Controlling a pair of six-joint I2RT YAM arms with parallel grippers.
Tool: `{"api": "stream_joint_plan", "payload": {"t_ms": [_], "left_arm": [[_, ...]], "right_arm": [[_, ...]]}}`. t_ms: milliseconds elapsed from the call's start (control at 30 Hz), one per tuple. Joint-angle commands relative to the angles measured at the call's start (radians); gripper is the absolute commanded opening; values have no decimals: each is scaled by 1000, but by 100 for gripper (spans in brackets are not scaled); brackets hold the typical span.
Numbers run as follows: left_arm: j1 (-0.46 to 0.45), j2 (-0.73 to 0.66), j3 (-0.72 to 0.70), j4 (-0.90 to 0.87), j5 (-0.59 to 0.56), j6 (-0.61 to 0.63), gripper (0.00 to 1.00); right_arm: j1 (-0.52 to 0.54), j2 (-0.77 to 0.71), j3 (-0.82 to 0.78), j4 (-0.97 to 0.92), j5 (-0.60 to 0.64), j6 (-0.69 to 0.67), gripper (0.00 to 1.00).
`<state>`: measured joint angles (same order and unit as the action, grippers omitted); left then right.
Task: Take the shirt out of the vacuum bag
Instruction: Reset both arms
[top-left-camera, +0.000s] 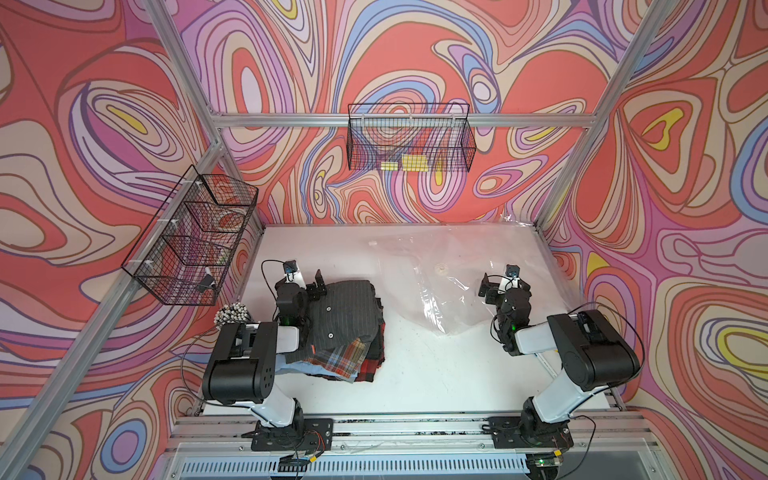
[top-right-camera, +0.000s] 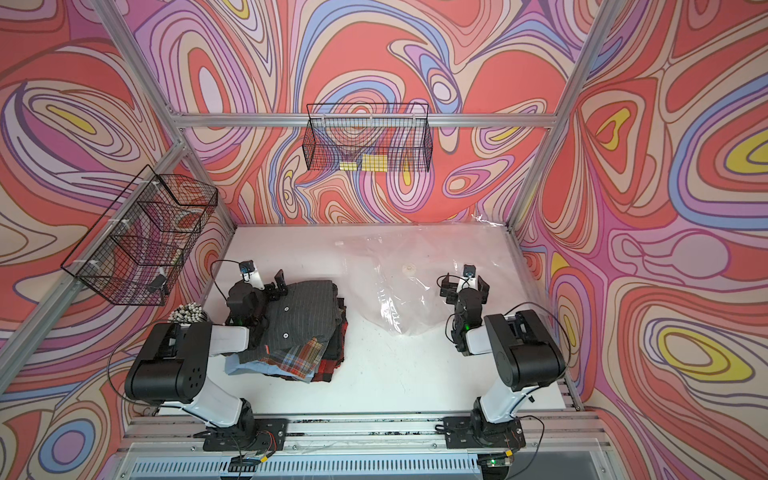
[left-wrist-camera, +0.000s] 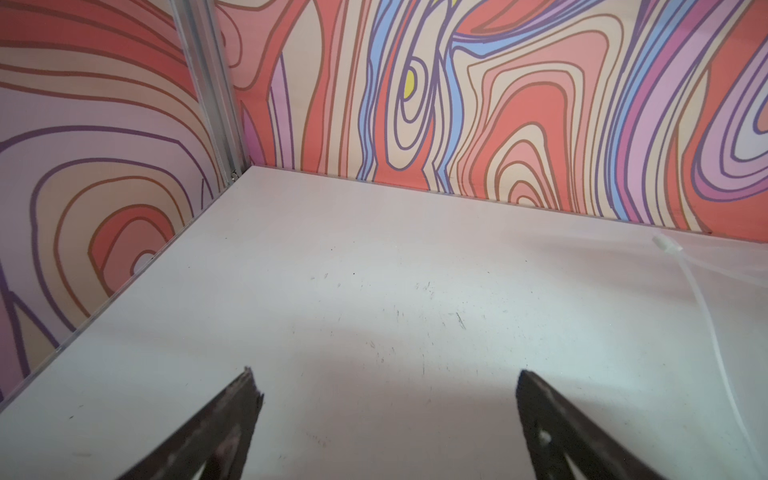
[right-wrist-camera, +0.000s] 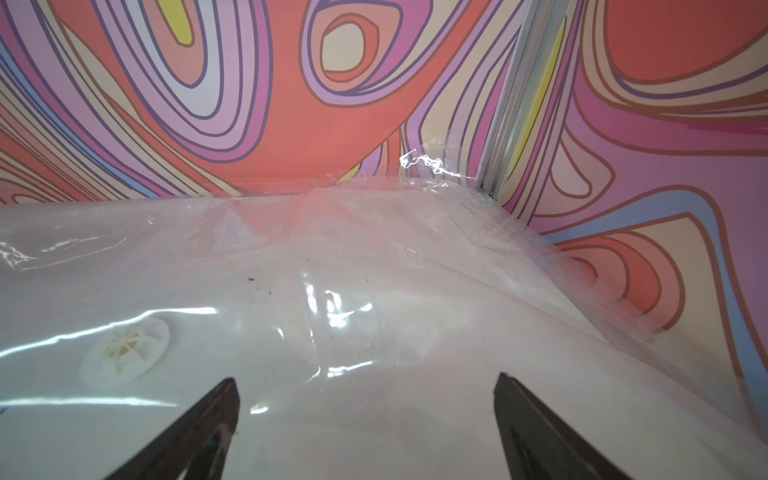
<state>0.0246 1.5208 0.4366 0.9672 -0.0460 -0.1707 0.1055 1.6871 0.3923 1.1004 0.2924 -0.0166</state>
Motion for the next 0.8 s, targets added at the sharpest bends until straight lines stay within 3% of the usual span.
{"api": "stream_joint_plan", "payload": {"t_ms": [0, 67, 100, 133, 200, 367, 433, 467, 500, 533, 633, 700, 767], "left_arm": [[6, -114, 0, -130, -12, -61, 99], [6, -179, 62, -303, 8, 79, 99], [6, -208, 145, -482, -21, 146, 99], [9, -211, 161, -546, -91, 150, 99], [43, -205, 110, -491, 9, 139, 99], [68, -176, 128, -466, 67, 75, 99], [109, -132, 155, -468, 211, 6, 99], [101, -108, 216, -610, 197, 57, 99], [81, -85, 217, -622, 184, 97, 99], [77, -76, 180, -586, 192, 116, 99], [53, -70, -5, -261, 65, 58, 99], [23, -25, 67, -358, 119, 124, 99], [11, -12, 65, -340, 99, 129, 99]], "right_arm": [[-4, 20, -13, 50, -23, -10, 98], [-5, 22, -15, 43, -22, -10, 98], [-5, 21, -5, 27, -25, -6, 98], [-5, 30, 2, 32, -24, -7, 98], [-12, 23, 19, -21, -35, 4, 98], [-16, 23, 16, -9, -15, 7, 98], [-16, 24, 15, -4, 13, 14, 98], [-16, 25, 13, 4, 17, 15, 98], [-16, 24, 12, 5, 16, 14, 98], [-16, 25, 13, 4, 13, 15, 98], [-16, 24, 14, 1, 20, 15, 98], [-16, 25, 15, -1, 19, 15, 98], [-15, 23, 8, 12, 19, 15, 98]]}}
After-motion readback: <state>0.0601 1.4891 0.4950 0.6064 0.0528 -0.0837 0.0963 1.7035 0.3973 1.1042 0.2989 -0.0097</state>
